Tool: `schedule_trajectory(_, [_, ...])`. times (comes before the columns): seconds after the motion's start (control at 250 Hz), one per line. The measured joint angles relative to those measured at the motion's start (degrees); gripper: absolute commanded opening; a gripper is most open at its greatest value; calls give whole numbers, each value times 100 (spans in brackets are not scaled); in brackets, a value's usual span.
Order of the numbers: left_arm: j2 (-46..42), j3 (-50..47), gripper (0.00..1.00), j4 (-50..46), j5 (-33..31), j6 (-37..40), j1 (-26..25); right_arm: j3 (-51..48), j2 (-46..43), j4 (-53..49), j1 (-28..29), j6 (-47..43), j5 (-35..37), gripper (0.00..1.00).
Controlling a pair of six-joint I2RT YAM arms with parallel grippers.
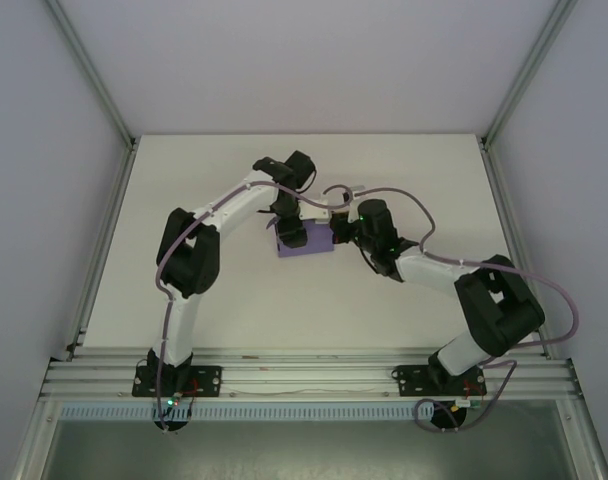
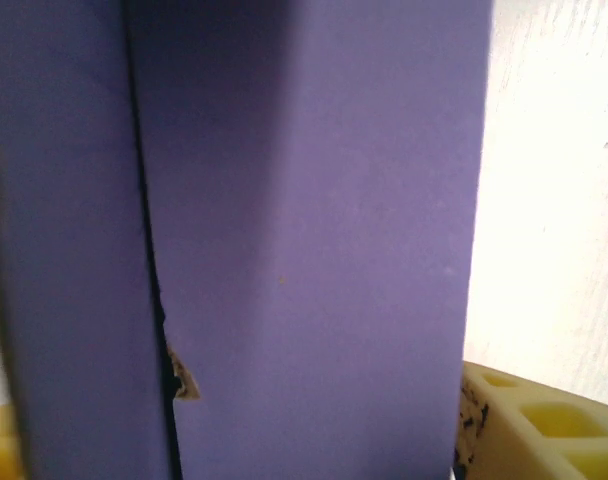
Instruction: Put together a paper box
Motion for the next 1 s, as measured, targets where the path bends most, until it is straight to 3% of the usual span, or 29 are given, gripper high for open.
schedule_trajectory(0.188, [-374, -308, 90, 361, -39, -361, -2, -9, 15, 50, 94, -111, 136, 0])
schedule_trajectory(0.236, [-616, -529, 100, 577, -140, -516, 0, -7, 13, 46, 149, -170, 192, 0])
schedule_trajectory(0.456, [-2218, -2009, 100, 1781, -909, -1849, 129, -9, 4, 26, 341, -282, 417, 0])
schedule_trajectory(0.596, [-2924, -2741, 89, 2186, -1335, -2855, 214, -7, 2, 7, 382, -282, 498, 0])
schedule_trajectory(0.74, [-3222, -3348, 68, 2433, -1357, -3744, 177, 22, -20, -90, 431, -282, 601, 0])
schedule_trajectory(1.003, [-3217, -3626, 36, 2524, -1399, -4557, 149, 55, -74, -251, 509, -282, 693, 0])
